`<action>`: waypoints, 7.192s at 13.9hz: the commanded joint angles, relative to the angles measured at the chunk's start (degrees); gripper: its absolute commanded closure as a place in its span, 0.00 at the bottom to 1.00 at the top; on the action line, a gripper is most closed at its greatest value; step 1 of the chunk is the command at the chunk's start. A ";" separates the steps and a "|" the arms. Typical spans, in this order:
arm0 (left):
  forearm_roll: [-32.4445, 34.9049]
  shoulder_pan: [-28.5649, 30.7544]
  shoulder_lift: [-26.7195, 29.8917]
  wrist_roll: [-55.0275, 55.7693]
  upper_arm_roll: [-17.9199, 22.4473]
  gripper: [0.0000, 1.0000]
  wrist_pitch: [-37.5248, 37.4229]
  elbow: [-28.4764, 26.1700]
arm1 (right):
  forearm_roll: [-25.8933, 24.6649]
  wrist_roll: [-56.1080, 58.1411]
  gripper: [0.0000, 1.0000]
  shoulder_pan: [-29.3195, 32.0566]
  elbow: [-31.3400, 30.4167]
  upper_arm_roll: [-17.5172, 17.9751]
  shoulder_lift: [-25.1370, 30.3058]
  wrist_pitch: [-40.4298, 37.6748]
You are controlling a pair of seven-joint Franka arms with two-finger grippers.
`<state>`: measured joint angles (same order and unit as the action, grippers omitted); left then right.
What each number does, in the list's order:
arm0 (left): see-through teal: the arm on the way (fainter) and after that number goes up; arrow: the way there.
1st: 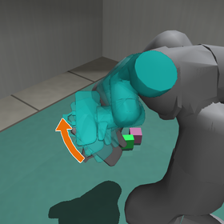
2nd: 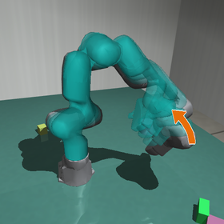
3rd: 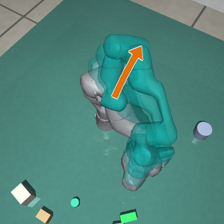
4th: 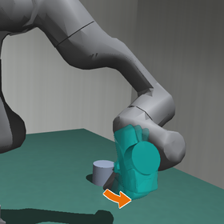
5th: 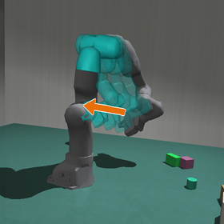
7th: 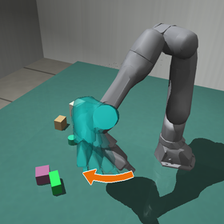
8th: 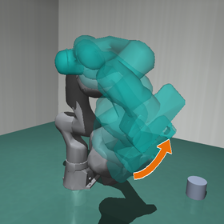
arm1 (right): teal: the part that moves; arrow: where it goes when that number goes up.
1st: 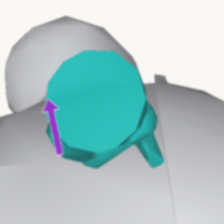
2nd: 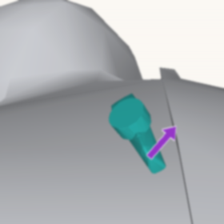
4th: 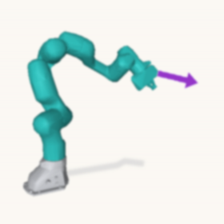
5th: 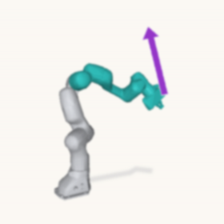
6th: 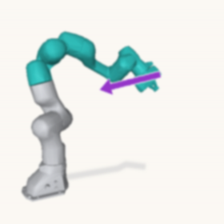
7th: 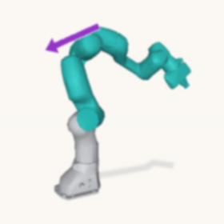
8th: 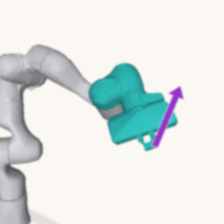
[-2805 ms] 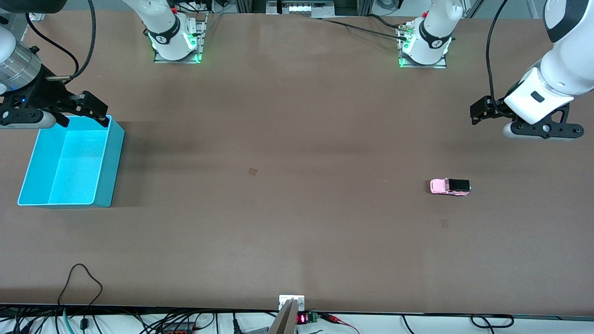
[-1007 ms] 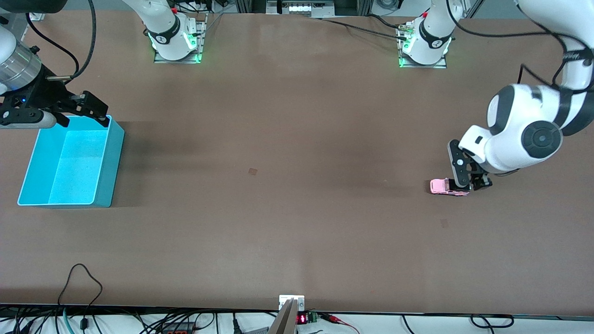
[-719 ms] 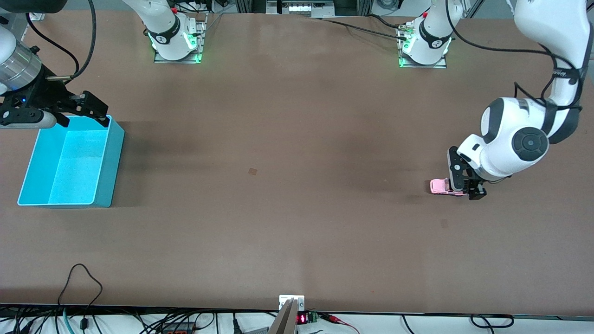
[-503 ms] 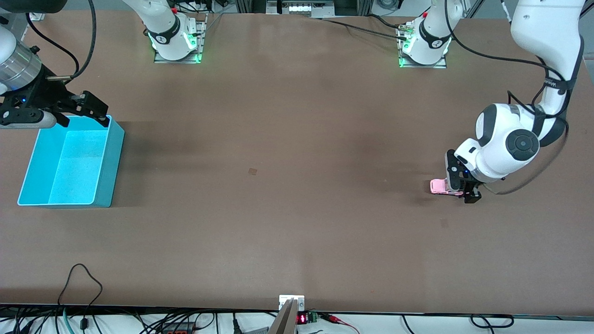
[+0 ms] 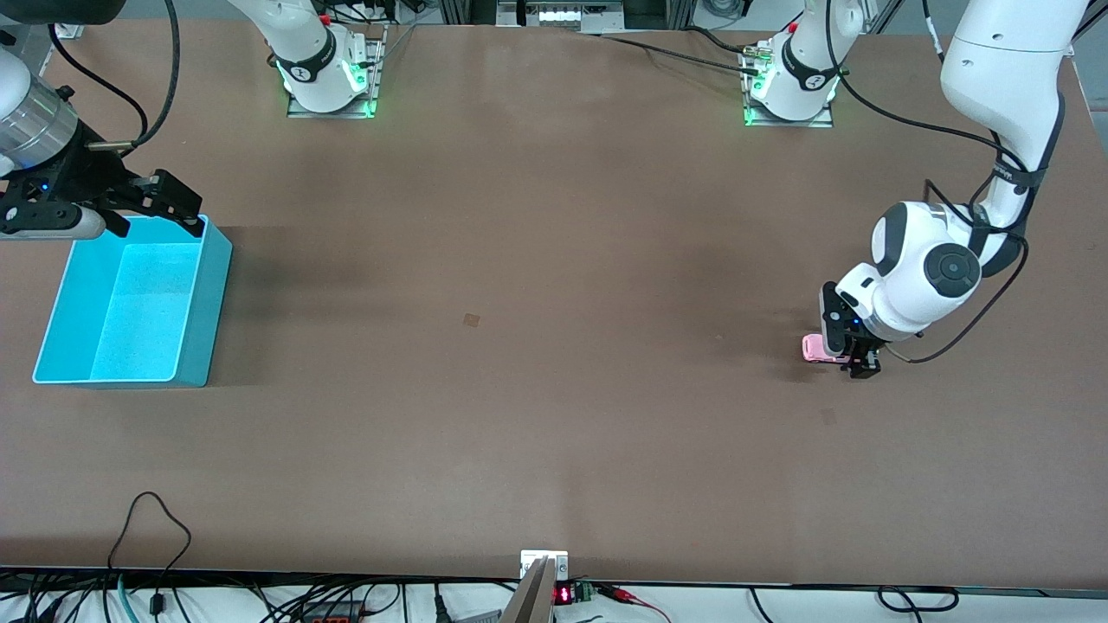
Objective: Wind and store pink jeep toy
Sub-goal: 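Move the left gripper down over the pink toy jeep, then close the left gripper on the pink jeep's body, then press the jeep on the table and drag it backward with the left gripper, then open the left gripper to release the jeep and lift away, then raise the left gripper back while the jeep rolls toward the cyan bin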
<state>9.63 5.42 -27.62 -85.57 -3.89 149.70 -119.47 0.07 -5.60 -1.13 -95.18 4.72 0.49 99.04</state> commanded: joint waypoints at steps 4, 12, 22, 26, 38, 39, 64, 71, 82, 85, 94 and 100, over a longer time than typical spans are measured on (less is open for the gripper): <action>1.18 0.91 0.72 -1.79 -0.15 0.86 1.48 -0.68 | -0.16 -0.38 0.00 -0.28 0.61 0.03 0.13 -0.16; 1.09 -3.84 2.84 0.56 -4.18 0.91 -6.08 1.43 | -0.16 -0.38 0.00 -0.28 0.61 -0.06 0.04 -0.16; 1.53 1.07 -2.62 3.48 -3.23 0.90 -5.91 1.43 | -0.16 -0.38 0.00 -0.28 0.43 0.03 0.13 -0.16; 8.55 5.46 -2.70 3.39 -2.87 0.90 -5.91 1.69 | -0.16 -0.38 0.00 -0.28 0.43 -0.06 0.04 -0.16; 13.22 19.36 -6.83 -6.72 -2.87 0.91 -5.47 5.82 | -0.16 -0.38 0.00 -0.28 0.43 0.03 0.04 -0.16; 13.31 19.97 -7.01 -6.81 -2.87 0.91 -5.47 6.35 | -0.16 -0.38 0.00 -0.28 0.43 0.03 0.04 -0.16; 12.61 19.19 1.77 -4.10 -8.32 0.00 -24.59 9.77 | -0.16 -0.38 0.00 -0.28 0.34 0.03 0.13 -0.16; 10.59 19.28 4.59 13.90 -18.85 0.00 -46.92 19.43 | -0.16 -0.38 0.00 -0.28 0.26 0.03 0.13 -0.16; 5.14 19.01 4.42 62.59 -36.70 0.00 -68.39 36.92 | -0.16 -0.38 0.00 -0.28 0.17 0.03 0.13 -0.16; 3.47 13.67 8.88 70.07 -31.65 0.00 -67.87 37.73 | -0.16 -0.38 0.00 -0.28 0.17 0.03 0.12 -0.07; -9.89 -6.54 24.26 87.85 0.62 0.00 -51.12 24.74 | -0.16 -0.38 0.00 -0.19 0.17 0.03 0.04 -0.16; -9.63 -8.59 27.18 86.36 5.22 0.00 -52.29 20.76 | -0.16 -0.03 0.00 -0.10 0.17 -0.06 0.04 -0.25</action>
<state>0.97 -2.38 -3.55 0.92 0.51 100.53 -96.72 0.07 -5.61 -1.16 -95.20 4.72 0.44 99.04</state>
